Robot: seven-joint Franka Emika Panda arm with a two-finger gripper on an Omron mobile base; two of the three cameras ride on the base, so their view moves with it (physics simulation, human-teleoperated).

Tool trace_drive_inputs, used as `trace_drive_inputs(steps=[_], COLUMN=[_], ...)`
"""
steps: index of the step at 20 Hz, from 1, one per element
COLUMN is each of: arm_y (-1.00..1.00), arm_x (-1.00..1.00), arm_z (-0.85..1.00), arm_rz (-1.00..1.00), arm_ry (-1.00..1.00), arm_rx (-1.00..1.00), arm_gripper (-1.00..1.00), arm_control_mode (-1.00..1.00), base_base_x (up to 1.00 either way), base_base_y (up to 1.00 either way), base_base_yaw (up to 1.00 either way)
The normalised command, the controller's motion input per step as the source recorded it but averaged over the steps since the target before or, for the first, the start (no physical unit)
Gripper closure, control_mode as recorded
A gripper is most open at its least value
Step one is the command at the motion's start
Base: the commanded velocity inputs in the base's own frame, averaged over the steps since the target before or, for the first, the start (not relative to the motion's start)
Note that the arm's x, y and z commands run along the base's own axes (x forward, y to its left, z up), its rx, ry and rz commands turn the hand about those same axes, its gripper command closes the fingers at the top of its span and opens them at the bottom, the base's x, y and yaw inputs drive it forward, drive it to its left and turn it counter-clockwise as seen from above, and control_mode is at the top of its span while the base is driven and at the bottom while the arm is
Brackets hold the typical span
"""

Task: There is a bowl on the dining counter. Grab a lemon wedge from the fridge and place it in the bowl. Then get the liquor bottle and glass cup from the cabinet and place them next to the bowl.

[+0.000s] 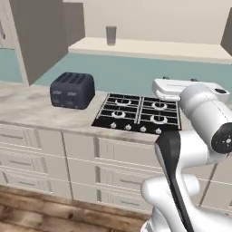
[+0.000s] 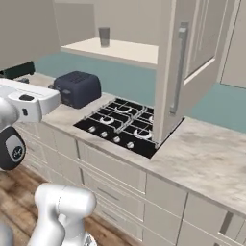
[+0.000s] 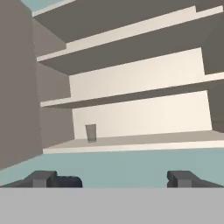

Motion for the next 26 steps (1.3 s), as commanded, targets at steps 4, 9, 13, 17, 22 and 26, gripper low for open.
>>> trace_drive_inputs(steps=[4, 9, 13, 17, 22, 26], arm_y=[0.0, 0.0, 0.0, 0.0, 0.0, 0.0], arm_x=[0.0, 0.0, 0.0, 0.0, 0.0, 0.0], arm_z=[0.0, 0.0, 0.0, 0.0, 0.0, 0.0], arm_rz=[0.0, 0.0, 0.0, 0.0, 0.0, 0.0], arm_ry=[0.0, 0.0, 0.0, 0.0, 0.0, 0.0], arm_rx=[0.0, 0.0, 0.0, 0.0, 0.0, 0.0], arm_gripper=[-1.0, -1.0, -1.0, -1.0, -1.0, -1.0], arm_control_mode=[1.0, 1.0, 1.0, 1.0, 1.0, 1.0], base_base_x=[0.36, 0.38, 0.32, 0.32, 0.55, 0.74], base_base_y=[0.01, 0.28, 0.55, 0.58, 0.48, 0.32], base_base_yaw=[-0.39, -0.42, -0.39, -0.3, -0.22, -0.13])
